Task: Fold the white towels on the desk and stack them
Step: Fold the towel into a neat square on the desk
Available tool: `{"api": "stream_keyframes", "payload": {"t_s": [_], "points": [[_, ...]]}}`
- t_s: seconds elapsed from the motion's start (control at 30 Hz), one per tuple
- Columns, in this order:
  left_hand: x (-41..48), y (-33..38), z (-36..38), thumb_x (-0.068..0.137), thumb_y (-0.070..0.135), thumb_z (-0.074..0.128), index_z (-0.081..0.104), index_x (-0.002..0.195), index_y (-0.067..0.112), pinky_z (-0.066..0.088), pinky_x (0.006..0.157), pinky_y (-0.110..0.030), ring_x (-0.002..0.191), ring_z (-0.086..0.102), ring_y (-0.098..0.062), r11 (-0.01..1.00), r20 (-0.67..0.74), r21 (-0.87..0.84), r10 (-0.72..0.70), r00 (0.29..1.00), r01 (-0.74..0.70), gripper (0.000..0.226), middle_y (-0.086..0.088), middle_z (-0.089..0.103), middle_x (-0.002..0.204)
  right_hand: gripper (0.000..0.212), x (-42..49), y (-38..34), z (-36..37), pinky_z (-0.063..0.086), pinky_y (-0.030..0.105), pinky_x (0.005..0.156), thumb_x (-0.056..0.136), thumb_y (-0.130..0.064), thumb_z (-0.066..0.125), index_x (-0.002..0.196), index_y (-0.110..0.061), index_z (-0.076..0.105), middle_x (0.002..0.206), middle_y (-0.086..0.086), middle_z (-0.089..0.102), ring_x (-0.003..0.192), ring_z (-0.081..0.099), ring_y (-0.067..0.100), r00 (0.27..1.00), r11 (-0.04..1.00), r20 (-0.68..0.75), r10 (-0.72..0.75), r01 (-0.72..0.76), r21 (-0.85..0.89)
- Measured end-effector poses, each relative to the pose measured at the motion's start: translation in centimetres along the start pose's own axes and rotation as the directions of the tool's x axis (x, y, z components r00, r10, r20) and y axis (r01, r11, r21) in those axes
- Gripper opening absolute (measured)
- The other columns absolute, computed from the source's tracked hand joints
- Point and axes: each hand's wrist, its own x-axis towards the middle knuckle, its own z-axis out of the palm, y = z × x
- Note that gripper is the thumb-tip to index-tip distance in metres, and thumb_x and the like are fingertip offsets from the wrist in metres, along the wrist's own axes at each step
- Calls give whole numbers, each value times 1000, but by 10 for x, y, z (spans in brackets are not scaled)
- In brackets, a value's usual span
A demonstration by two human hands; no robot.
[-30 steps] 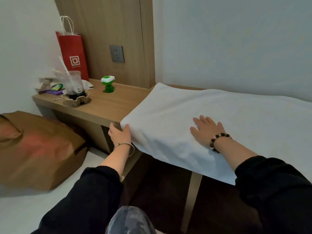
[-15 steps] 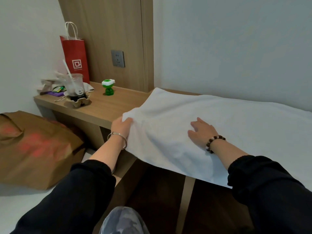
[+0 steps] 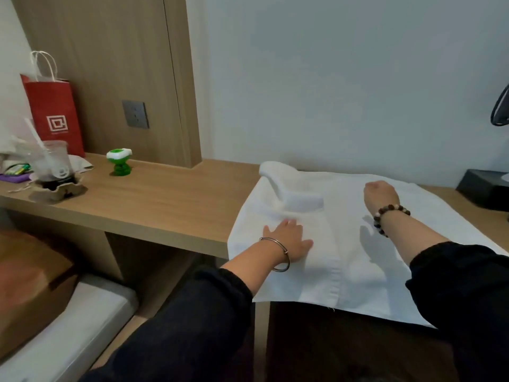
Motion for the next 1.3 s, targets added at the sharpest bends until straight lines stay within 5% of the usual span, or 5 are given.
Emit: {"api": "stream_keyframes", "payload": {"t_s": [0.2, 0.37, 0.83, 1.17, 1.3], "points": [[-4, -21, 25, 98, 48, 21, 15, 149, 18, 4, 112, -57, 146, -1, -17, 992, -106, 124, 49, 993, -35, 60, 1, 3, 159, 44, -10, 4, 42, 27, 25, 104, 96, -6, 37, 138, -18, 47, 150, 7, 35, 137, 33, 22, 863, 895, 357, -358, 425, -131], [-7, -26, 23, 99, 36, 24, 23, 146, 19, 8, 113, -55, 145, 6, -15, 990, -143, 134, 73, 987, -54, 51, 2, 12, 158, 42, -5, 1, 78, 13, 37, 115, 100, -20, 31, 137, -31, 47, 158, -2, 17, 142, 16, 22, 664, 515, 604, -440, 738, -436], [8, -57, -19, 98, 28, 25, 44, 104, 18, 28, 98, -45, 114, 49, -27, 996, -94, 35, -80, 992, 84, 22, -4, 48, 126, 33, -17, -18, 73, 27, 31, 73, 95, -28, 32, 64, -18, 40, 68, -3, 44, 79, 46, 20, 639, 102, 617, -460, 728, -678], [40, -41, -3, 97, 44, 19, 6, 151, 19, 7, 107, -66, 145, 1, -24, 949, 17, 49, -312, 950, 311, 60, 0, 4, 158, 41, -26, -32, 64, 46, 26, 56, 83, -28, 46, 47, -16, 62, 56, -4, 60, 56, 55, 17, 668, 574, 713, -215, 677, -461], [41, -47, 13, 96, 49, 13, -2, 150, 29, -2, 102, -71, 145, -15, -22, 957, -72, 100, -264, 962, 271, 60, 5, -15, 158, 30, 9, -27, 56, 39, 26, 70, 92, -11, 41, 86, -19, 70, 80, -5, 64, 69, 54, 13, 840, 884, 363, -403, 460, -82]]}}
